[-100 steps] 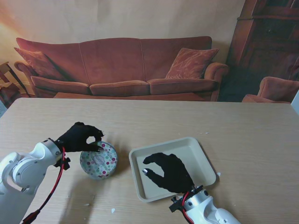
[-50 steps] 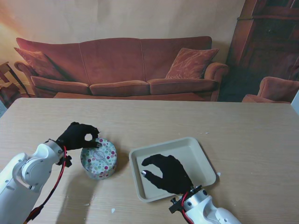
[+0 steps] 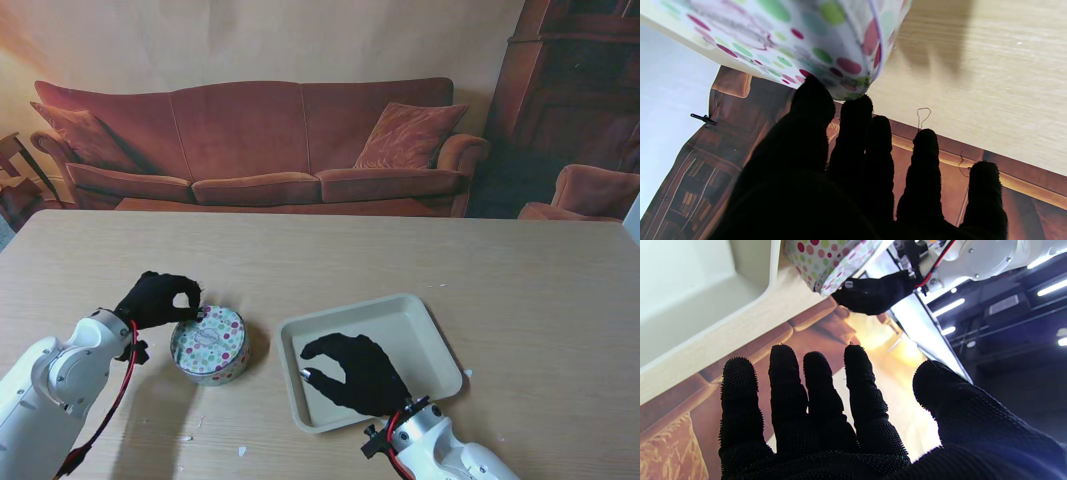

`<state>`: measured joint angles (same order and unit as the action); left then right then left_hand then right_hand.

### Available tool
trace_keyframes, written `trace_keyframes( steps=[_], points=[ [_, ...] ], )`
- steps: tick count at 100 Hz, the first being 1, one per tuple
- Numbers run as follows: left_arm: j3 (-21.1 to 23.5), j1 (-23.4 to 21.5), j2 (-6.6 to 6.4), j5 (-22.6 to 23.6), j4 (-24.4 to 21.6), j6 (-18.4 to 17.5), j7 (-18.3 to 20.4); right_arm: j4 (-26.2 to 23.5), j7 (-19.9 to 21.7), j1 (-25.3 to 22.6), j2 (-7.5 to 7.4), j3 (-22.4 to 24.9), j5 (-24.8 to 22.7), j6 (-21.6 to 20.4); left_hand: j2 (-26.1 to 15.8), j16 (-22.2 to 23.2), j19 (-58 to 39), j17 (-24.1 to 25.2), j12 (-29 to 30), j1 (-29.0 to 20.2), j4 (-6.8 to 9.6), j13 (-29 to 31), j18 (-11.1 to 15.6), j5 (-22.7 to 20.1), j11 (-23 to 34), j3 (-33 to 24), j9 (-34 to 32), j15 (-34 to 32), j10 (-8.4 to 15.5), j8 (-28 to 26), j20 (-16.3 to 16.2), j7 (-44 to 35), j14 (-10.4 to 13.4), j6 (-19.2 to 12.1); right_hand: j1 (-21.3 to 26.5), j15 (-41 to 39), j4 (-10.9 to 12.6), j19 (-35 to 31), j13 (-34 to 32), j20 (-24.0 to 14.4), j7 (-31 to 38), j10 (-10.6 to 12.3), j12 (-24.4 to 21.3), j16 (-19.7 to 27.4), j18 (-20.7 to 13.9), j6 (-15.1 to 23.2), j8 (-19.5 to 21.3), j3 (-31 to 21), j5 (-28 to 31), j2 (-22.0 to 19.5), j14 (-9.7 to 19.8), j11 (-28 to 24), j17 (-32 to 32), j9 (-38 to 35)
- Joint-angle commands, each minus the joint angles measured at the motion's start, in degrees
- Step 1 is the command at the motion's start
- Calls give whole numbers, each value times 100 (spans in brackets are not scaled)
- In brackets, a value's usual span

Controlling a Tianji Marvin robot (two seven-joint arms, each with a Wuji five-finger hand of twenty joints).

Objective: Pour cookies into a cookie box

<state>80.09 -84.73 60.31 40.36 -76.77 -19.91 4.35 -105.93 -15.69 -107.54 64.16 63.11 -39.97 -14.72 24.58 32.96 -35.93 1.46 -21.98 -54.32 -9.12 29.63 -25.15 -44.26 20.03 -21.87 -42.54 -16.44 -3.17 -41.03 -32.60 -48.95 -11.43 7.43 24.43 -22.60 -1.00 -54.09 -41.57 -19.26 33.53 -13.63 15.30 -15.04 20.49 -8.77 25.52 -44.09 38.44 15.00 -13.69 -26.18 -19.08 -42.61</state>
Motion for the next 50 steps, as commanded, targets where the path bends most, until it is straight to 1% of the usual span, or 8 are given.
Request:
trace_keyframes(
  steps=[1, 12, 25, 27, 37, 40, 43, 50],
  points=[
    [-21, -6, 24, 5, 103, 14, 11, 3, 135, -14, 16, -21, 20, -17, -28, 118, -76, 56, -54, -341, 219, 107, -51, 121, 29, -277, -47, -45, 47, -113, -97, -206, -44, -301, 66, 213, 22, 86, 187, -75, -279, 82, -22, 65, -67, -39, -40, 10, -199, -113, 103, 80, 92, 226],
    [-80, 24, 37, -28, 181, 50, -37, -4, 173, -15, 7, -15, 16, -26, -66, 145, -67, 89, -63, -339, 230, 98, -43, 202, 31, -225, -48, -69, -10, -84, -99, -213, -88, -303, 66, 216, 22, 94, 196, -78, -277, 86, -21, 66, -73, -35, -39, 19, -197, -117, 104, 79, 95, 223],
    [-132, 41, 46, -48, 231, 26, -89, -20, 176, -35, 6, 5, 12, -26, -76, 200, -59, 80, -91, -366, 287, 65, -75, 312, 10, 136, 10, -88, -181, 173, -119, -225, -168, -334, 70, 216, 24, 106, 201, -80, -275, 80, -21, 66, -73, -38, -38, 22, -194, -114, 89, 77, 103, 214],
    [-134, 37, 48, -56, 229, 15, -95, -23, 175, -39, 6, 8, 12, -25, -84, 242, -46, 84, -104, -410, 342, 47, -83, 359, 2, 314, 21, -110, -201, 297, -131, -277, -180, -323, 70, 215, 24, 107, 199, -80, -276, 79, -21, 66, -75, -33, -38, 21, -195, -111, 94, 78, 102, 216],
    [-143, 29, 61, -21, 222, -52, -205, -26, 169, -45, 8, 13, 15, -25, -54, 270, -45, 64, -105, -309, 381, 67, -132, 427, -24, 572, 58, -124, -286, 754, -154, 172, -237, -180, 74, 216, 25, 112, 201, -83, -278, 77, -23, 67, -74, -40, -39, 17, -192, -109, 99, 83, 102, 218],
    [-140, 23, 63, -19, 208, -52, -212, -28, 176, -46, 7, 15, 17, -28, -121, 267, -30, 82, -94, -287, 383, 35, -115, 448, -53, 619, 100, -109, -312, 852, -152, 286, -238, -142, 73, 221, 25, 116, 215, -83, -281, 83, -24, 68, -78, -40, -41, 17, -199, -117, 109, 85, 108, 223],
    [-136, 14, 68, -27, 189, -47, -223, -31, 184, -48, 5, 16, 18, -31, -238, 274, 12, 86, -80, -398, 466, -4, -102, 476, -94, 940, 162, -94, -345, 902, -154, 444, -250, -97, 75, 222, 24, 117, 218, -84, -284, 80, -23, 68, -81, -36, -41, 19, -206, -118, 101, 84, 109, 222],
    [-127, 7, 84, -20, 166, -49, -311, -32, 183, -51, 4, 20, 11, -46, -350, 272, 19, 98, -61, -332, 488, -46, -103, 500, -140, 1031, 263, -77, -408, 1028, -160, 669, -275, -15, 73, 214, 24, 120, 204, -86, -282, 72, -21, 66, -81, -33, -40, 23, -203, -115, 101, 78, 106, 211]
  ],
)
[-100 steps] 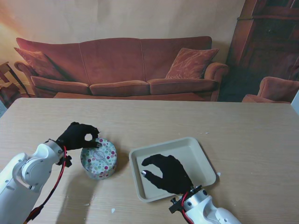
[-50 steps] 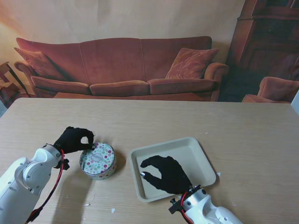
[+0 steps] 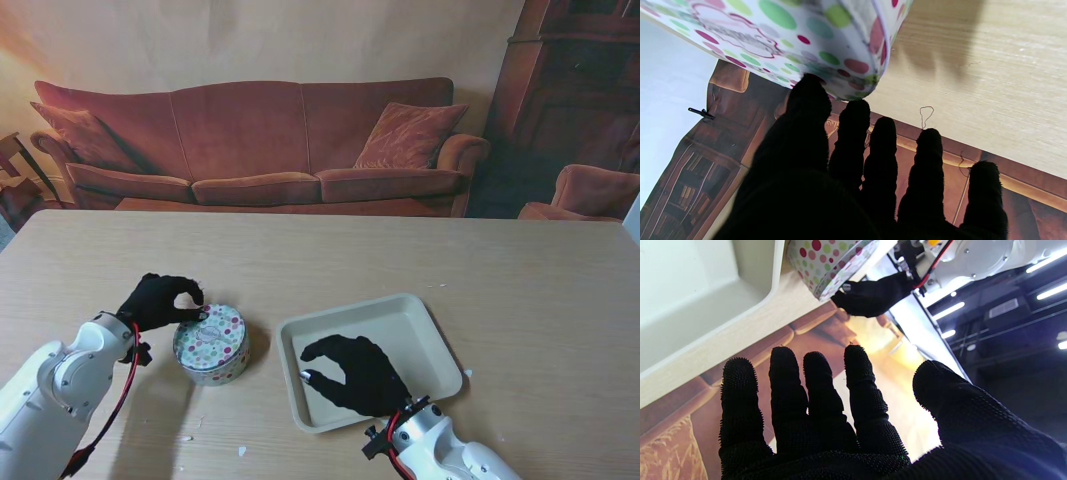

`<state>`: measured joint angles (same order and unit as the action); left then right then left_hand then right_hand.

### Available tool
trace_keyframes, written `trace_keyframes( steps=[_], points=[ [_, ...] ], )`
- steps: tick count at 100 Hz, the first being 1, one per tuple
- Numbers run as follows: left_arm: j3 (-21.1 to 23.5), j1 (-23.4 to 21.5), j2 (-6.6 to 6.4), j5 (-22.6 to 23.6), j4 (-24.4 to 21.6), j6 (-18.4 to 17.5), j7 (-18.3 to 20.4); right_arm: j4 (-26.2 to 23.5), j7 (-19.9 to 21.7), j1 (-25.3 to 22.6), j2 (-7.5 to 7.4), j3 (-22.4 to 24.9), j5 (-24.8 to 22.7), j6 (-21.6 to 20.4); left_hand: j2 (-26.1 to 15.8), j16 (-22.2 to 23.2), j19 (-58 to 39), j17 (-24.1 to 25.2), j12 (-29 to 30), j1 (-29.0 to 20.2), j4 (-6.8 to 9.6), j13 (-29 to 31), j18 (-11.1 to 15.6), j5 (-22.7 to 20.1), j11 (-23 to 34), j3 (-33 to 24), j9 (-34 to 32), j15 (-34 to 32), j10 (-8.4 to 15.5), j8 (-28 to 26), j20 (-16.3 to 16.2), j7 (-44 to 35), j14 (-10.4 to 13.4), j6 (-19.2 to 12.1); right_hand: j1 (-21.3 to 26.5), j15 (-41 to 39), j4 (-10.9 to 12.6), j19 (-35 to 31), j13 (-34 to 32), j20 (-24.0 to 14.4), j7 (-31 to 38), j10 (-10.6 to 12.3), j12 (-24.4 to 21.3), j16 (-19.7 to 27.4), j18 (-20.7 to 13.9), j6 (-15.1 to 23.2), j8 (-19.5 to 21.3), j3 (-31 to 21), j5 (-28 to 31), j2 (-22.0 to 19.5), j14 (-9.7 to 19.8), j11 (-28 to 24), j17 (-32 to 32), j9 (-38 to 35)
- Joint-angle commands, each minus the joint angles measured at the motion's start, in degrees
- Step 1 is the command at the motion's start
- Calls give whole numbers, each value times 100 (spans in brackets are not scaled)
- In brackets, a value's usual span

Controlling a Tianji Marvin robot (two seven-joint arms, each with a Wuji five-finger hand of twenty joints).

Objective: Pour cookies into a cookie box

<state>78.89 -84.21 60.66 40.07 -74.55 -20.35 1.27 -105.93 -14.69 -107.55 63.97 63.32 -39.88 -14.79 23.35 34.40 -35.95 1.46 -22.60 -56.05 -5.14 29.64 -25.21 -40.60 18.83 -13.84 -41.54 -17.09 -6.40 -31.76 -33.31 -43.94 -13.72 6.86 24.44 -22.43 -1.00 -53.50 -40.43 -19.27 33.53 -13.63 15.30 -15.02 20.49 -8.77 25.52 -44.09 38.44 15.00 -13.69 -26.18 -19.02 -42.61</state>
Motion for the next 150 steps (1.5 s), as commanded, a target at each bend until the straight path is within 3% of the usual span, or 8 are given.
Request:
trace_keyframes(
  steps=[1, 14, 29, 49, 58, 79, 114, 150],
  points=[
    [-5, -47, 51, 11, -60, -8, -15, -33, 85, -52, 22, 1, 0, -40, -248, 125, 24, 105, 5, -138, 89, -67, -91, 143, -29, 236, 184, -5, -89, 112, -89, 195, -41, 52, 71, 199, 24, 61, 93, -86, -283, 82, -21, 65, -82, -31, -40, 23, -206, -117, 113, 79, 101, 214],
    [76, -91, 88, 46, -105, -165, -263, -41, 66, -67, 24, 20, -15, -67, -908, -52, 263, 270, 156, 546, 266, -625, -32, 343, -285, 462, 789, 300, -346, 266, -49, 1353, -53, 434, 78, 199, 26, 67, 85, -90, -277, 81, -21, 65, -80, -39, -38, 25, -200, -112, 107, 78, 102, 208],
    [307, -314, 132, 17, -372, -525, -487, -43, 41, -78, 26, 32, -30, -83, -1328, -452, 1111, 318, 493, 380, 306, -993, -68, 289, -703, 1233, 1014, 703, -570, 753, -82, 2452, -99, 658, 74, 208, 26, 72, 98, -93, -277, 79, -24, 69, -84, -30, -39, 20, -193, -110, 100, 83, 101, 199],
    [586, -763, 37, 75, -905, -951, -22, -36, 75, -72, 15, 21, -49, -107, -1964, -1194, 2776, 538, 1007, 560, 329, -2067, 219, 1183, -1305, 1508, 2000, 1374, -354, 1388, 322, 3706, 355, 617, 64, 217, 23, 84, 113, -95, -282, 82, -27, 72, -89, -25, -40, 26, -198, -122, 121, 93, 110, 217],
    [610, -879, -18, 329, -991, -1106, 86, -38, 73, -76, 14, 22, -61, -114, -2122, -1422, 3343, 416, 1217, 498, 301, -2405, 355, 1374, -1348, 1534, 2404, 1454, -134, 1560, 827, 3858, 642, 326, 70, 221, 24, 90, 120, -95, -284, 83, -28, 74, -93, -27, -41, 30, -202, -121, 120, 95, 114, 218],
    [456, -1063, -58, 518, -960, -1198, 120, -38, 29, -88, 16, 25, -101, -122, -2618, -2503, 3666, 260, 1474, 575, 302, -2773, 917, 1959, -1267, 1576, 3210, 1761, 303, 1929, 2324, 4115, 1303, 486, 67, 227, 24, 102, 124, -95, -287, 90, -30, 77, -94, -24, -43, 25, -191, -114, 128, 99, 116, 213],
    [89, -1071, -87, 392, -787, -1144, 275, -37, 57, -80, 6, 23, -130, -105, -2766, -3084, 3709, 239, 1556, 305, 290, -2795, 1154, 1923, -1396, 1566, 3245, 1867, 500, 2000, 2620, 4068, 1575, 426, 60, 239, 21, 129, 150, -92, -293, 85, -32, 81, -110, -16, -45, 18, -213, -116, 130, 107, 135, 244],
    [-17, -990, -156, 675, -641, -1230, 381, -50, 99, -78, -3, 27, -142, -90, -2835, -3099, 3694, 228, 1539, 474, 296, -2791, 1130, 1923, -1363, 1592, 3228, 1835, 468, 1986, 2741, 4029, 1507, 464, 64, 245, 21, 159, 159, -90, -295, 94, -32, 83, -126, -10, -48, 11, -214, -109, 131, 109, 153, 250]
  ],
)
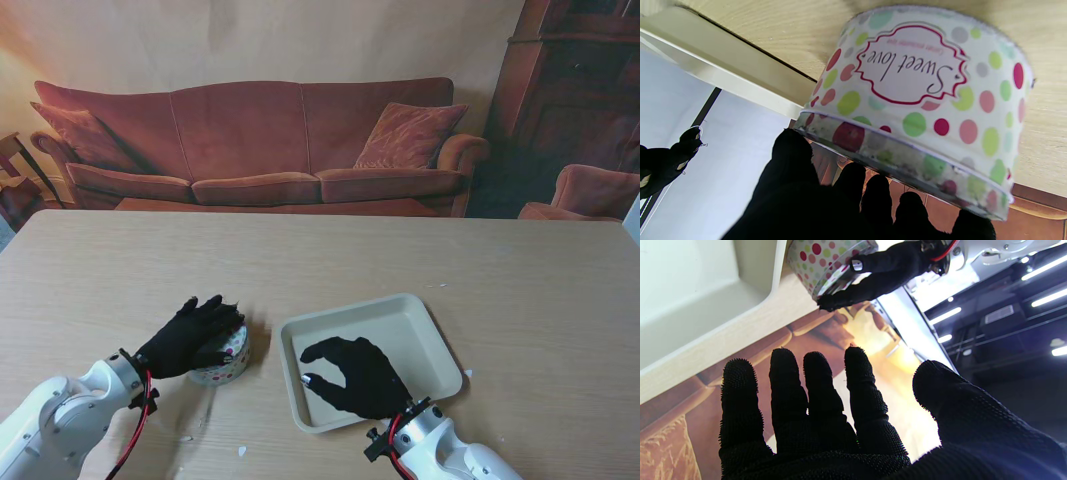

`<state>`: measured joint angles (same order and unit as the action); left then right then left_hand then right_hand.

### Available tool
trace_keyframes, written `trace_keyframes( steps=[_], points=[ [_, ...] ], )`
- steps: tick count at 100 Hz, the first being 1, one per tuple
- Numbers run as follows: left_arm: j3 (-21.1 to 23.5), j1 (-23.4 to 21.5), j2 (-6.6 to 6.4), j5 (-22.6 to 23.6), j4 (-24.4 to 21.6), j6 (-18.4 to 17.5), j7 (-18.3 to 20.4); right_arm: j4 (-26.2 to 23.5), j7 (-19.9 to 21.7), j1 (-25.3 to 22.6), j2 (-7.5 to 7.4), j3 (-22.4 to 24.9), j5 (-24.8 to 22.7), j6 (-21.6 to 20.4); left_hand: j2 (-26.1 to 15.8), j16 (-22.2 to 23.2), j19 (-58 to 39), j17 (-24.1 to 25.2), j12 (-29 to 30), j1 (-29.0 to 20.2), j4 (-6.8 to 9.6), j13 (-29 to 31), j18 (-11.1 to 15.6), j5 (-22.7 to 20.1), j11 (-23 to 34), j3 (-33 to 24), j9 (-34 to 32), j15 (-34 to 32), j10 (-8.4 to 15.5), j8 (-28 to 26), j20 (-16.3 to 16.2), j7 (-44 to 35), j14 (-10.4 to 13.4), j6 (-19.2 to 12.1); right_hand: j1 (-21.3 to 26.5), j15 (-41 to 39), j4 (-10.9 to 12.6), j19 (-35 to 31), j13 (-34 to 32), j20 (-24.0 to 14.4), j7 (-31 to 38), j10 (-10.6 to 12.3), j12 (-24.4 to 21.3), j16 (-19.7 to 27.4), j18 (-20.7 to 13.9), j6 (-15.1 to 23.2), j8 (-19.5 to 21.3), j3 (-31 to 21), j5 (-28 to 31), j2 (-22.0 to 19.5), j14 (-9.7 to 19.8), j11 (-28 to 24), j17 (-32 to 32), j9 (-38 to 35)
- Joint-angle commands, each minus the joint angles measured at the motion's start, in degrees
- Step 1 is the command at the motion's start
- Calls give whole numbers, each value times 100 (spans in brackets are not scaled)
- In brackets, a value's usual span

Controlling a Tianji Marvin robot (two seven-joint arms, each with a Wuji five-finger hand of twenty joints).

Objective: Pour cookies into a cookie box

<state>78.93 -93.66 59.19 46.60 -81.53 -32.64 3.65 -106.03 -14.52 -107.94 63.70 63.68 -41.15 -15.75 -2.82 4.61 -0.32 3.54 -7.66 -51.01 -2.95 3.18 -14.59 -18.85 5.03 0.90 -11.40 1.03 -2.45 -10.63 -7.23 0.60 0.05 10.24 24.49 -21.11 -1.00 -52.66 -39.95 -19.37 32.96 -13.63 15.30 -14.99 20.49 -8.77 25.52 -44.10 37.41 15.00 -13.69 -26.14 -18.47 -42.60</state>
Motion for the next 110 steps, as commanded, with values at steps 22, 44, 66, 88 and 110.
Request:
trace_keyframes(
  steps=[22, 44, 66, 88, 110],
  points=[
    [-15, -35, -6, 33, 76, -10, 119, -36, 99, -29, 18, -13, -33, 0, -256, -92, 121, 17, 39, 6, 81, -145, 67, -258, 21, 109, 238, 15, -102, -147, 162, -444, 106, 155, 50, 115, 19, 83, 114, -82, -239, 94, -33, 81, -122, -10, -47, 14, -112, -114, 124, 106, 104, 248],
    [35, -35, 39, -22, -86, -48, -33, -18, 132, -2, 13, -33, -19, 0, -301, -43, 104, 19, 28, 87, 85, -140, 43, -278, 45, 118, 211, -1, -106, -179, 159, -465, 69, 172, 51, 121, 20, 95, 123, -82, -239, 96, -35, 83, -139, -2, -47, 19, -105, -129, 144, 112, 114, 260],
    [88, -26, 43, -23, -238, -66, -3, -29, 155, -11, 8, -30, -26, -4, -298, -4, 102, 23, 15, 122, 87, -142, 38, -295, 64, 116, 212, -3, -120, -205, 154, -476, 50, 179, 61, 119, 22, 106, 130, -84, -237, 94, -33, 82, -142, 4, -44, 42, -102, -126, 151, 107, 119, 253],
    [236, -82, 57, -16, -383, -107, -41, -31, 142, -15, 9, -27, -33, -10, -282, 39, 94, 20, 1, 116, 89, -136, 28, -314, 86, 106, 205, -15, -144, -224, 141, -478, 22, 188, 56, 124, 23, 115, 134, -87, -241, 105, -35, 84, -149, 3, -44, 40, -99, -126, 151, 111, 124, 251],
    [597, -460, 117, -266, -884, -274, -94, -17, 56, -4, 21, -21, -61, -74, 16, 1048, -204, 128, -59, 270, 103, 20, -349, -544, 175, 90, -260, -334, -526, -375, -654, -592, -539, 330, 59, 113, 25, 110, 120, -94, -231, 109, -31, 79, -147, 8, -37, 30, -86, -117, 150, 104, 109, 251]
  ],
)
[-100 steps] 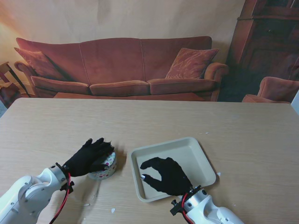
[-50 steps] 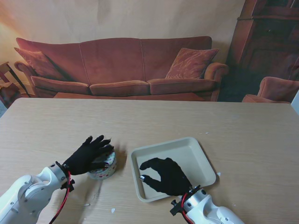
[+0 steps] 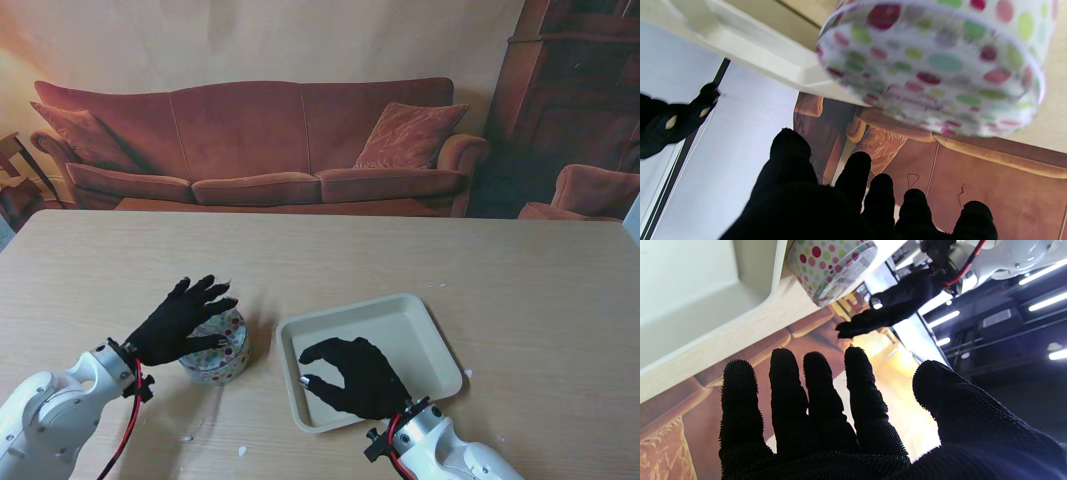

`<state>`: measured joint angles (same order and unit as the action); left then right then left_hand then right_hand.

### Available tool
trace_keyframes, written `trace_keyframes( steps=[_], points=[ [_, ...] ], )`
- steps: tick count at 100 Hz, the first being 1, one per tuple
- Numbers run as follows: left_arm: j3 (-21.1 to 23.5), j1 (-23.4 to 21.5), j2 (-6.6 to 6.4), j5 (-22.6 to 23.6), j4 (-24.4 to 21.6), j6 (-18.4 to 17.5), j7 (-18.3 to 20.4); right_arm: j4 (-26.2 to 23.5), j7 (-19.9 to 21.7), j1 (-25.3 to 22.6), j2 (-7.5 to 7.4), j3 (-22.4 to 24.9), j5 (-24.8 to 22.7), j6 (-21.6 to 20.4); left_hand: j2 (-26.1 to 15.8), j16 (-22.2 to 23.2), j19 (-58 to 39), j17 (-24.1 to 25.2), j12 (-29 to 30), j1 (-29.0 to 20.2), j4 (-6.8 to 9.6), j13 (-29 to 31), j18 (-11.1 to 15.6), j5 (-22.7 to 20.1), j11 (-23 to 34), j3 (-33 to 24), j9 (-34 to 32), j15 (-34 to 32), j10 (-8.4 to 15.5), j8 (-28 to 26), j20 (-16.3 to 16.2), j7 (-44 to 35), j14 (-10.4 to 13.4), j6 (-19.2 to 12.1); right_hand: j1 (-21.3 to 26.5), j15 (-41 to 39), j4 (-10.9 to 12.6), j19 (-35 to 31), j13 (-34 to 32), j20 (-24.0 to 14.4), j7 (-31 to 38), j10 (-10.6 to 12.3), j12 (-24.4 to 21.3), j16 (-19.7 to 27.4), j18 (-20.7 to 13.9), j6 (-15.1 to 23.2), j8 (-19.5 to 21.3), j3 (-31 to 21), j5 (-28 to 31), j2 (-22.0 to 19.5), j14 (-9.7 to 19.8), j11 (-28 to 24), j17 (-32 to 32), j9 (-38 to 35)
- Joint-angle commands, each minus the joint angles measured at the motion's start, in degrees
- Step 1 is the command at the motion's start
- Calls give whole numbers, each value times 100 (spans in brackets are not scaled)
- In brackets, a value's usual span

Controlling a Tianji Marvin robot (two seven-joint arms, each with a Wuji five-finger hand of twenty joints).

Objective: Pour cookies into a cookie box

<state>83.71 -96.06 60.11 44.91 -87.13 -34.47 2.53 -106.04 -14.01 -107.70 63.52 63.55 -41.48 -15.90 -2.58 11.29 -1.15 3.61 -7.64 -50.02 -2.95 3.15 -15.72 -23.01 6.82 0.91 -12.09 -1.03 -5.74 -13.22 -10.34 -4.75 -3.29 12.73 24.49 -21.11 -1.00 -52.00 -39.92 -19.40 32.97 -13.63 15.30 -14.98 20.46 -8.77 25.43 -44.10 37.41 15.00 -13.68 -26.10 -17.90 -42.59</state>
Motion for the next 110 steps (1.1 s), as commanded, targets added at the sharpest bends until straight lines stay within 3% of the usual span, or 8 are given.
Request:
trace_keyframes(
  steps=[1, 13, 19, 38, 50, 54, 69, 110],
  points=[
    [144, -252, 28, -100, -365, -108, 11, -14, -2, -28, 40, -8, -30, -64, 23, 443, -180, 148, -58, 180, 104, 95, -287, -150, -13, 87, -267, -160, -253, -126, -477, -64, -274, 94, 56, 114, 24, 44, 119, -92, -232, 112, -31, 78, -145, 8, -29, 31, -86, -115, 149, 99, 50, 249],
    [441, -660, 86, -40, -858, -340, -224, 3, -107, -18, 57, 5, -43, -177, 365, 921, -804, -168, -153, 229, 91, 1210, -1101, -511, 127, 81, -1004, -627, -739, -249, -1863, -216, -1054, 251, 46, 107, 23, 41, 102, -95, -223, 114, -28, 76, -139, 21, -25, 17, -74, -96, 154, 93, 43, 242],
    [561, -853, 124, 4, -1085, -434, -375, 37, -220, 3, 72, 8, -74, -280, 482, 1084, -1039, -519, -276, 245, 82, 1576, -1403, -694, 222, 77, -1331, -765, -869, -317, -2153, -301, -1257, 329, 18, 104, 20, 35, 92, -98, -221, 120, -26, 75, -138, 31, -24, 17, -75, -81, 166, 90, 30, 250],
    [807, -1333, 169, -143, -1654, -483, -366, 263, -814, 155, 156, -3, -236, -755, 603, 1218, -1701, -740, -476, 303, 79, 1799, -1531, -704, 151, 74, -1622, -822, -879, -366, -2523, -271, -1317, 350, -235, 117, -22, 31, 70, -98, -333, 166, -31, 83, -100, 80, -76, 90, -359, -25, 162, 109, -4, 329],
    [771, -1514, 213, -359, -1801, -393, -426, 425, -1216, 289, 178, 22, -546, -1070, 741, 1230, -2046, -606, -504, 242, 85, 1792, -1551, -774, 104, 62, -1680, -813, -936, -375, -2473, -274, -1363, 381, -526, 195, -86, 64, 117, -90, -734, 209, -75, 106, -57, 209, -394, 282, -1079, 97, 189, 235, 3, 642],
    [767, -1562, 225, -298, -1840, -364, -512, 463, -1331, 333, 182, 25, -639, -1141, 742, 1218, -2027, -524, -500, 274, 79, 1751, -1529, -790, 90, 76, -1693, -787, -928, -376, -2426, -276, -1350, 360, -594, 247, -69, 103, 148, -124, -425, 233, -93, 66, -68, 332, -1048, 391, -1456, 140, 190, 240, 22, 788],
    [754, -1643, 248, -172, -1891, -338, -674, 540, -1654, 371, 204, 32, -817, -1288, 786, 1212, -2097, -521, -514, 332, 74, 1821, -1568, -765, 71, 85, -1783, -794, -928, -378, -2336, -265, -1374, 365, -698, 258, -59, 149, 169, -155, 76, 262, -51, 68, -81, 281, -1310, 565, -2266, 188, 224, 163, 11, 1083],
    [788, -1655, 288, -415, -1901, -251, -722, 536, -1792, 298, 219, 56, -852, -1271, 792, 1200, -1952, -416, -541, 293, 73, 1838, -1556, -859, -15, 64, -1900, -765, -978, -378, -2021, -271, -1416, 378, -645, 262, -56, 159, 110, -177, 324, 254, -53, 77, -79, 189, -1346, 534, -2065, 238, 241, 137, -51, 942]
  ],
)
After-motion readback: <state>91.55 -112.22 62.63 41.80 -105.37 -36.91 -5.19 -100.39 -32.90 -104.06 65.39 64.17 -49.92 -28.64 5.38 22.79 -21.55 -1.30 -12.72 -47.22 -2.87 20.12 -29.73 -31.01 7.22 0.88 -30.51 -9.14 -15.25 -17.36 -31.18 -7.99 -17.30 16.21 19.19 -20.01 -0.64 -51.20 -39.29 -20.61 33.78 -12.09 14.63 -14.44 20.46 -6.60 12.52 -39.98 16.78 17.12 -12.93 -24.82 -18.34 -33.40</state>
